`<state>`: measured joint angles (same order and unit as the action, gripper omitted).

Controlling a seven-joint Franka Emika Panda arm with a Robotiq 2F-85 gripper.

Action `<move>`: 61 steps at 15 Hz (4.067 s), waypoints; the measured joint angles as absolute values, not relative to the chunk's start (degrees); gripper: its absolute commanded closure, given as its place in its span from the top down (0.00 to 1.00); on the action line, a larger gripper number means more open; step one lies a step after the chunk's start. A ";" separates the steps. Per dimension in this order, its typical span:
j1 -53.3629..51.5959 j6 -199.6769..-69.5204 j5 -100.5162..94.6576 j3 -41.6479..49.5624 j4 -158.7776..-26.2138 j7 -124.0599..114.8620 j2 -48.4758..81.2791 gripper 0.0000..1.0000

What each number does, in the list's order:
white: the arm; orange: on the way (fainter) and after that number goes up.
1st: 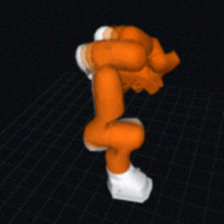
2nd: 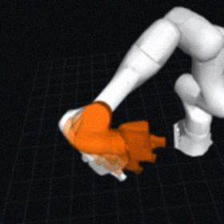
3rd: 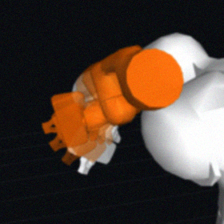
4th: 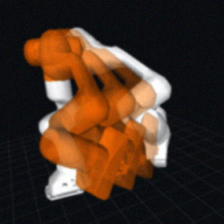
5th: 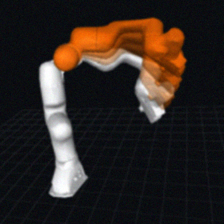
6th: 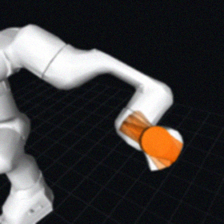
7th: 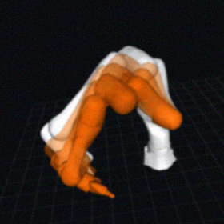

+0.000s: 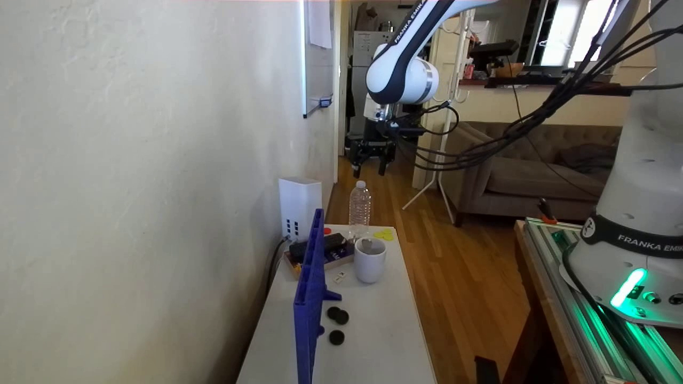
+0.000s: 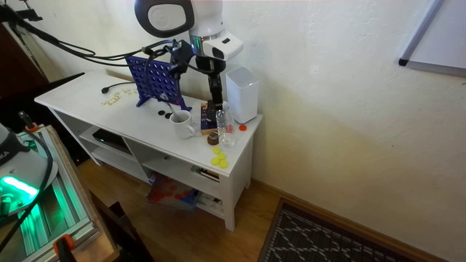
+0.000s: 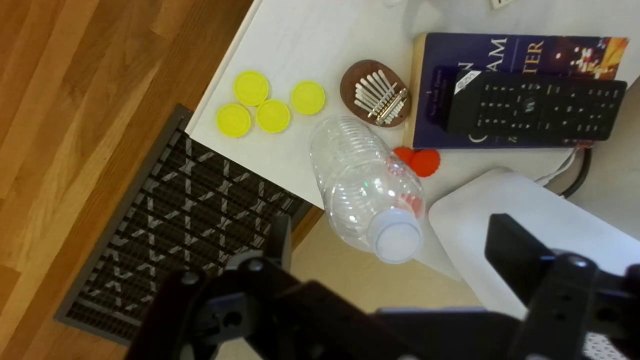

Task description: Move the clear bottle to the back left side of the counter.

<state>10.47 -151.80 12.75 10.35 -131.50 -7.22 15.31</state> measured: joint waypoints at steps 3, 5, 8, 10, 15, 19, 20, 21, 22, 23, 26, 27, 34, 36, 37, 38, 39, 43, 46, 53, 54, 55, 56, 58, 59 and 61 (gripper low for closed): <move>10.48 -152.49 12.76 10.33 -129.70 -7.26 17.58 0.96; 10.48 -152.50 12.76 10.30 -128.66 -7.33 18.87 0.82; 10.47 -152.50 12.76 10.20 -127.48 -7.43 20.33 0.66; 10.45 -152.50 12.75 10.17 -126.91 -7.48 20.96 0.54; 9.90 -152.45 11.62 10.58 -126.58 -9.57 21.26 0.14; 8.08 -151.87 7.85 12.50 -126.64 -14.27 21.02 0.08; 7.54 -151.27 6.77 13.20 -126.79 -15.44 20.46 0.08; 7.08 -150.67 5.76 13.81 -127.06 -16.39 19.50 0.08; 6.77 -150.00 5.00 14.27 -127.42 -16.94 18.14 0.08; 6.71 -148.87 4.54 14.41 -127.71 -16.97 16.40 0.08; 7.01 -144.25 4.62 13.81 -128.59 -13.65 9.50 0.08; 7.18 -142.72 4.96 13.33 -128.77 -12.10 7.11 0.08; 6.19 -134.87 7.26 8.52 -128.78 -4.63 -4.24 0.08; 4.87 -135.31 7.38 6.60 -128.79 -3.72 -5.60 0.08; 4.14 -136.17 7.22 5.53 -128.78 -3.69 -5.88 0.08; 3.41 -136.70 7.10 4.49 -128.74 -3.58 -5.93 0.08; 2.68 -136.73 7.09 3.57 -128.73 -3.33 -5.92 0.31; 2.53 -136.73 7.09 3.39 -128.75 -3.61 -5.64 0.31; 2.74 -136.73 7.09 3.56 -128.75 -3.58 -5.60 0.08; 1.46 -140.37 12.38 2.72 -127.97 1.82 -2.01 0.08; 0.96 -140.84 13.11 2.21 -127.09 3.19 -1.11 0.08; 0.46 -140.83 14.23 1.65 -126.03 5.01 -0.28 0.08; -0.01 -140.70 14.85 0.98 -124.89 6.76 0.52 0.08; -0.82 -139.40 15.03 -0.37 -122.74 9.57 1.85 0.08; -1.17 -138.60 15.03 -1.01 -121.78 10.75 2.40 0.08; -1.68 -136.82 15.03 -2.21 -120.27 12.63 3.52 0.08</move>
